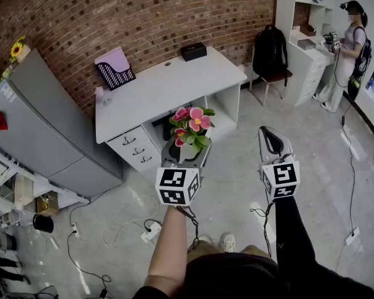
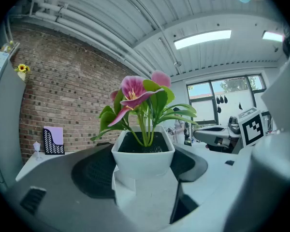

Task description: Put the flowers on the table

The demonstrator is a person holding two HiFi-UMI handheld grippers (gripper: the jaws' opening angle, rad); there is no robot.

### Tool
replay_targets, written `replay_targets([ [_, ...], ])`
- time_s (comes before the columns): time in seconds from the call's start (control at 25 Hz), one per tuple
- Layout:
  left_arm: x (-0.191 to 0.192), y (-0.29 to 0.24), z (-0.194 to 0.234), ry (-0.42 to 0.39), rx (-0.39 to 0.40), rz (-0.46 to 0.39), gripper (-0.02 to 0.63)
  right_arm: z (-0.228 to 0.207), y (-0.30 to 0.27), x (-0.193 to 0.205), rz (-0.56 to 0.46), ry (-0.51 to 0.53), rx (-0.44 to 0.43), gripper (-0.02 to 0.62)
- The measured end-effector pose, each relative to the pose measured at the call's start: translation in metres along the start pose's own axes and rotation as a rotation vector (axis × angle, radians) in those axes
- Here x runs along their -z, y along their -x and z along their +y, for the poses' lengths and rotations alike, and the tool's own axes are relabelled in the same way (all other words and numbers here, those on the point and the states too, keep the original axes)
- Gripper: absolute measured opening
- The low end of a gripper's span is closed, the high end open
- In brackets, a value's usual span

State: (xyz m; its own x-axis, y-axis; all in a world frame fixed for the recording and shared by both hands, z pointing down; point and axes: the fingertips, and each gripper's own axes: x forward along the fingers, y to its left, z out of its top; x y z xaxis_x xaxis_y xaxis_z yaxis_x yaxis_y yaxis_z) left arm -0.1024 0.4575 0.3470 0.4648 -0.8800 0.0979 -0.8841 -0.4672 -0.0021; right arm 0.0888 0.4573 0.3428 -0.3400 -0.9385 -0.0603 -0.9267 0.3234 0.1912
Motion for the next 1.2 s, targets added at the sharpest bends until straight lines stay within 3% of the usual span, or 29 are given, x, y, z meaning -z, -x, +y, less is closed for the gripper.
replay_targets([
  [0.32,-0.003,-0.004,-0.007,-0.013,-0.006,0.021,0.341,-0.003,0.001,0.006,0.016,-0.062,-0.056,0.0],
  [0.68,-0.006,-0.03,0.011,-0.064,-0.014,0.031,0.341,-0.006,-0.033,0.012,0.027,-0.052,-0.068,0.0],
  [0.92,-0.001,-0.071,0.047,-0.044,-0.015,0.027,0.341,-0.012,-0.088,0.028,0.05,-0.056,-0.066,0.0],
  [1.2,-0.004,-0.148,0.127,-0.039,-0.02,0.025,0.341,-0.014,-0.198,0.043,0.06,-0.056,-0.072,-0.001],
])
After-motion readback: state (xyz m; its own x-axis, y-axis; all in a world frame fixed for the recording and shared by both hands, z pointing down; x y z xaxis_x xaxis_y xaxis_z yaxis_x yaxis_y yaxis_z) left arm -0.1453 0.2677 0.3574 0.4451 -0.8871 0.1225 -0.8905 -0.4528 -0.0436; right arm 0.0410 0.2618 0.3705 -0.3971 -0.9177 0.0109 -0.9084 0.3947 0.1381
